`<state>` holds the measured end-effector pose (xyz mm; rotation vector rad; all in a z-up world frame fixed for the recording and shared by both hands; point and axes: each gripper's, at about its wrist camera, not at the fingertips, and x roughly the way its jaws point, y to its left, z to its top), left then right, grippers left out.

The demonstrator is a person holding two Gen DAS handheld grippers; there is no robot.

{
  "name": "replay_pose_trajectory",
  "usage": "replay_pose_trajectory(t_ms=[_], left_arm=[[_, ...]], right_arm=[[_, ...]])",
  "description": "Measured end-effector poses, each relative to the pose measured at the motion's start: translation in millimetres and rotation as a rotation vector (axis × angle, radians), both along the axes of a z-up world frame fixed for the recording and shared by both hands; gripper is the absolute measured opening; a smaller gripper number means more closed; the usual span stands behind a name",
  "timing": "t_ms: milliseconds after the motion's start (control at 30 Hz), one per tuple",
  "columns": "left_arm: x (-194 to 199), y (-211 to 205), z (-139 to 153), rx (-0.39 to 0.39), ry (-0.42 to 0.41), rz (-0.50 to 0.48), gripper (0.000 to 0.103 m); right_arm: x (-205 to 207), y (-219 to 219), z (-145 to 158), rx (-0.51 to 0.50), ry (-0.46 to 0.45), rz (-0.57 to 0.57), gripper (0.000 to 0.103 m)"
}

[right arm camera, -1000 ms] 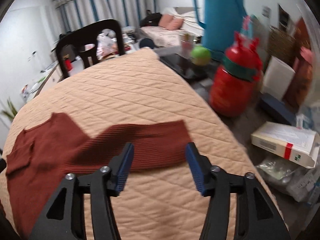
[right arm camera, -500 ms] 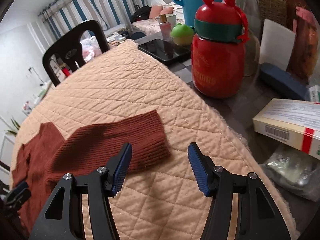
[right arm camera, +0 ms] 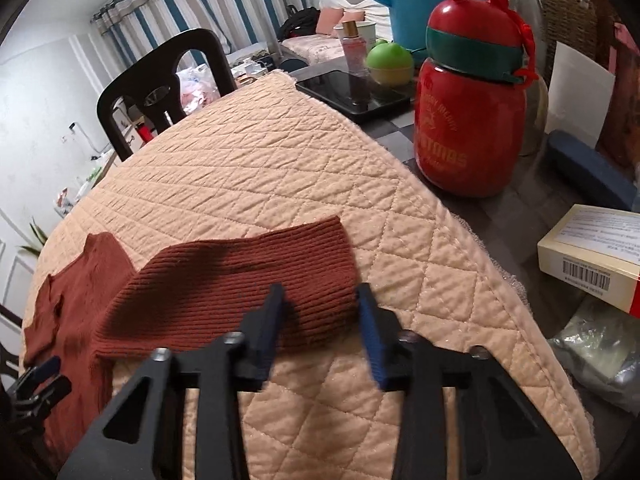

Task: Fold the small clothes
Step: 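Move the right tool to the other sleeve cuff and grasp it, then fold the held sleeve across the body with the right tool, then release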

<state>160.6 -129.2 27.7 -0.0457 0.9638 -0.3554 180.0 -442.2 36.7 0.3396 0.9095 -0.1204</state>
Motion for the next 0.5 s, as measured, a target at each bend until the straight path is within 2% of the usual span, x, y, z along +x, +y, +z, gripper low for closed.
replay_pose_trajectory(t_ms=[67,133,333,500], left_arm=[[-1.6,-2.3,-0.6,0.013,-0.005,-0.002,0.093],[-3.2,-2.5,-0.8,0.020,-0.006,-0.003,0.093],[-4.1,0.9,0.0,0.007,-0.001,-0.003,0.093],[-5.0,1.7,0.2,0.003,0.004,-0.004,0.093]], right_arm=[[-2.0,-1.0,1.0,0.016,-0.008,0.004,0.018],[-4.5,-0.6,2.6,0.035,-0.017,0.010,0.012],[-16.7,3.5,22.4,0.063,-0.097,0.016,0.011],[-23.3,22.3,54.1,0.065,-0.179,0.071,0.011]])
